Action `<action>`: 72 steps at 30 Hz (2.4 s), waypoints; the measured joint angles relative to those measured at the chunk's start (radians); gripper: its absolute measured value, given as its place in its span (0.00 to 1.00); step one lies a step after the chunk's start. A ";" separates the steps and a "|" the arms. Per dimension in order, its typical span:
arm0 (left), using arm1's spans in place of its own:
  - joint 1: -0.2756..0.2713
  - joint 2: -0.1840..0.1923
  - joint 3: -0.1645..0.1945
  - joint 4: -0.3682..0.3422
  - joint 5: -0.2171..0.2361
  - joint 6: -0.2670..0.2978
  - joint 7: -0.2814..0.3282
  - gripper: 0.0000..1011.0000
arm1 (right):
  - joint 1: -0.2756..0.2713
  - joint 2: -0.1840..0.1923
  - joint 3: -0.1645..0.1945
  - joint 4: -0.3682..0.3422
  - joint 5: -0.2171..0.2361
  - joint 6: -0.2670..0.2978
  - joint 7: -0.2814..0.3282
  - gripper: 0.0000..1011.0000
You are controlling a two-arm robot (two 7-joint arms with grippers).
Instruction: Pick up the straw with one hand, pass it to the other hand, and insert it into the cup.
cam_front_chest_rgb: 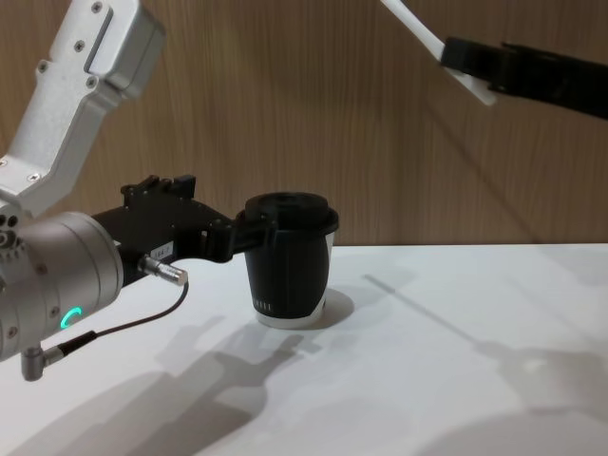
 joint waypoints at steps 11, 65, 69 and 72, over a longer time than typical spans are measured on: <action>0.000 0.000 0.000 0.000 0.000 0.000 0.000 0.99 | 0.011 -0.023 -0.019 0.028 0.084 0.022 0.044 0.01; -0.026 -0.035 -0.137 -0.076 -0.567 0.105 -0.433 0.99 | 0.007 -0.040 -0.042 0.050 0.144 0.031 0.060 0.01; -0.032 -0.052 -0.143 -0.057 -0.625 0.119 -0.459 0.99 | 0.007 -0.040 -0.042 0.050 0.144 0.031 0.060 0.01; -0.042 -0.071 -0.148 -0.032 -0.679 0.134 -0.482 0.99 | 0.007 -0.040 -0.042 0.050 0.144 0.031 0.060 0.01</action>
